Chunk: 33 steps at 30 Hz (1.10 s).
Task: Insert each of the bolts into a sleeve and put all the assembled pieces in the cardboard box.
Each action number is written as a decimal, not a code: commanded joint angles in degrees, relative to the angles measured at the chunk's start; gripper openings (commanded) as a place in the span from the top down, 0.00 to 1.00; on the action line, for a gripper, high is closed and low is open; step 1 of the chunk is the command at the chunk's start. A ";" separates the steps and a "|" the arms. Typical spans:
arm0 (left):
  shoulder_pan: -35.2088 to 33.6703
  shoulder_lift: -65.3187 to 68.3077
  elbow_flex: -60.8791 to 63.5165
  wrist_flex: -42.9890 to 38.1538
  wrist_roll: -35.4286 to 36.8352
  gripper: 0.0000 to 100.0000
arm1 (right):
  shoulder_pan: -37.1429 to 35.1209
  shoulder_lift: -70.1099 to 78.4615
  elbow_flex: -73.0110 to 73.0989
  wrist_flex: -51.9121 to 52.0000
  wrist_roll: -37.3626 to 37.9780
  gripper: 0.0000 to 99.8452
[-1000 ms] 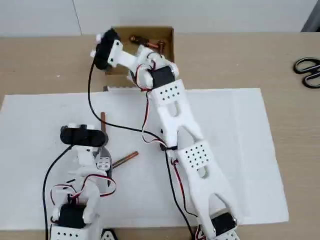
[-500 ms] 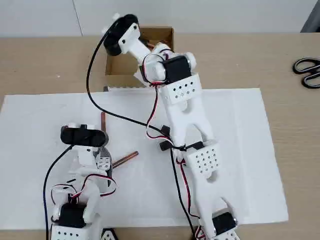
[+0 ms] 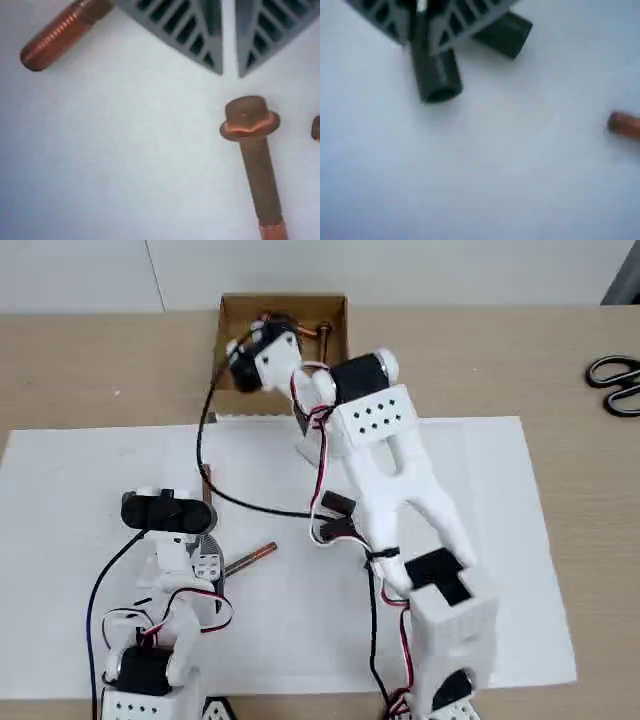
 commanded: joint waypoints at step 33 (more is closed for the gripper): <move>-0.26 -0.62 -0.22 -1.05 0.18 0.99 | 0.84 -3.82 32.26 -20.26 18.20 0.87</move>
